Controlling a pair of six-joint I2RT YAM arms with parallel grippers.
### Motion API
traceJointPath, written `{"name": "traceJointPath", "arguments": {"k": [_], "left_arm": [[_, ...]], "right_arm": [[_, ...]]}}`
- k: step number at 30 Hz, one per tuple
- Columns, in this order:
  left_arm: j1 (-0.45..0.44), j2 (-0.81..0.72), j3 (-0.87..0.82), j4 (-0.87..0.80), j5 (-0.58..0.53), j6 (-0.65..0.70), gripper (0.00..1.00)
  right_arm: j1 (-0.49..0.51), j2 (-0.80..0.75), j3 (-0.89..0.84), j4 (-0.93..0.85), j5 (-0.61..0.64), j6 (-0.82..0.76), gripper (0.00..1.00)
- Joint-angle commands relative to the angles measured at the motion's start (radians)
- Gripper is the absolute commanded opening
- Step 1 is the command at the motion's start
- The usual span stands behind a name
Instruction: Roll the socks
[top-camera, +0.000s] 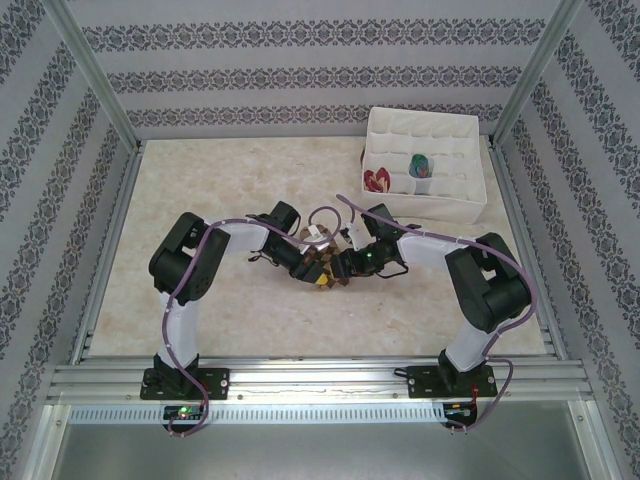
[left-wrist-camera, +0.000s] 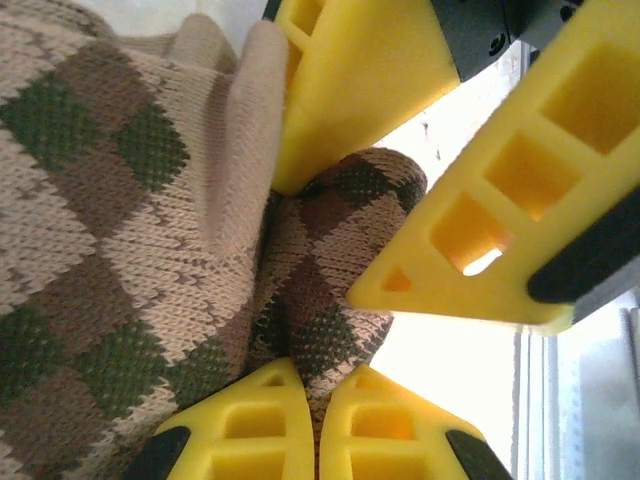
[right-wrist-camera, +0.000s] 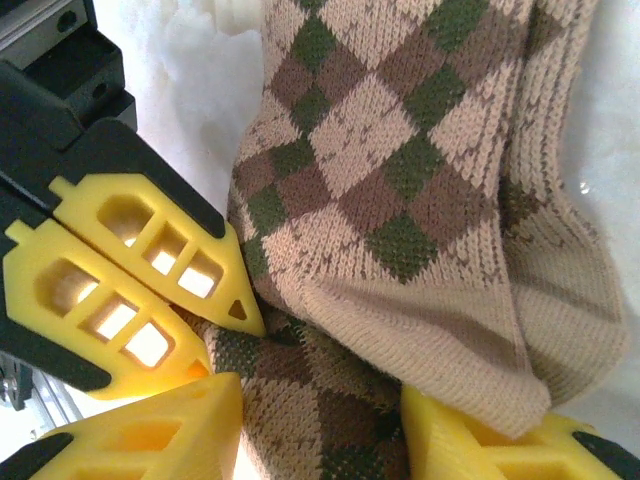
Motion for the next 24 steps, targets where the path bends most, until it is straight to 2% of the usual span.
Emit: {"name": "traceJointPath", "arguments": {"k": [1, 11, 15, 17, 21, 24], "left_arm": [[0.027, 0.053, -0.018, -0.059, -0.087, -0.070, 0.00], [0.046, 0.071, -0.020, -0.030, -0.095, -0.136, 0.00], [0.048, 0.044, -0.040, 0.000, -0.127, -0.139, 0.00], [0.049, 0.014, -0.066, 0.043, -0.151, -0.141, 0.09], [0.042, -0.074, -0.147, 0.152, -0.218, -0.119, 0.17], [0.030, -0.135, -0.199, 0.208, -0.253, -0.083, 0.20]], "right_arm": [[0.011, 0.004, -0.019, -0.030, -0.038, -0.037, 0.47], [0.049, -0.012, -0.019, -0.069, -0.009, -0.090, 0.45], [0.051, 0.014, -0.001, -0.115, 0.040, -0.084, 0.25], [0.048, 0.025, 0.009, -0.130, 0.045, -0.072, 0.18], [0.033, 0.071, 0.038, -0.169, 0.076, -0.031, 0.14], [0.022, 0.108, 0.050, -0.177, 0.086, -0.004, 0.12]]}}
